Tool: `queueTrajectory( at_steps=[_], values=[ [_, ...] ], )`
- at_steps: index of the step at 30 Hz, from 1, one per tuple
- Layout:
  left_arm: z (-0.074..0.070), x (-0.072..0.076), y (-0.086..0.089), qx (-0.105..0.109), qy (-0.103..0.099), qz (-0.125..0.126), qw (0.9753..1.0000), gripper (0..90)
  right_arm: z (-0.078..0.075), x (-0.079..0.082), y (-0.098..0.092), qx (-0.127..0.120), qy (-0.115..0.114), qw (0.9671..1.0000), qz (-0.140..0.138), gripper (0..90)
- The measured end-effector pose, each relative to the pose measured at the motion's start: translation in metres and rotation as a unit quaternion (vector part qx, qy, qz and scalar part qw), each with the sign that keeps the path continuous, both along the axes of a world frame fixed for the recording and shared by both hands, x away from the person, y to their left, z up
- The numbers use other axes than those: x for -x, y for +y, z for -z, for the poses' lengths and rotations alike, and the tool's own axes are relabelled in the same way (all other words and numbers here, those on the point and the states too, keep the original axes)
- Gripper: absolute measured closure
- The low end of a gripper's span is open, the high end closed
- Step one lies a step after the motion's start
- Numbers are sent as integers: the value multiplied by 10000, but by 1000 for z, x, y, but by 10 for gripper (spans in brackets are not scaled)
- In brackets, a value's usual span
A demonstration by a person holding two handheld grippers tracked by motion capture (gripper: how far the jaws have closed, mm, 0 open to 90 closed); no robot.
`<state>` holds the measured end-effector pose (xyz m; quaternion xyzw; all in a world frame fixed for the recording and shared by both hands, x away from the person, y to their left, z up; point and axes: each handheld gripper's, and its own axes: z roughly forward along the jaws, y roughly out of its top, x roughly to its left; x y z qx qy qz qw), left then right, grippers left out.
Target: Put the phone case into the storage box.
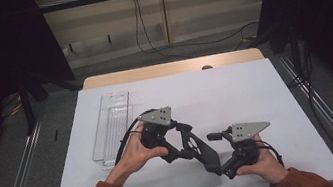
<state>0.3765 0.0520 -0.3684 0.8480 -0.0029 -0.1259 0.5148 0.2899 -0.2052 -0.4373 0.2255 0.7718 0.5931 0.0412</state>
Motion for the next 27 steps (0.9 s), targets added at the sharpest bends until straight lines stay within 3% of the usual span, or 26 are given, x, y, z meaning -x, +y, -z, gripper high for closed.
queueTrajectory(
  at_steps=[14, 27],
  values=[
    [0, -5, 11, -41, 43, -447, 9990, 143, -2, 1, -3, -20, -34, 9992, 408, 2],
    [-5, -10, 24, -62, 81, -923, 9957, 144, -5, 3, -11, 110, -201, 9944, 1030, 2]
  ],
)
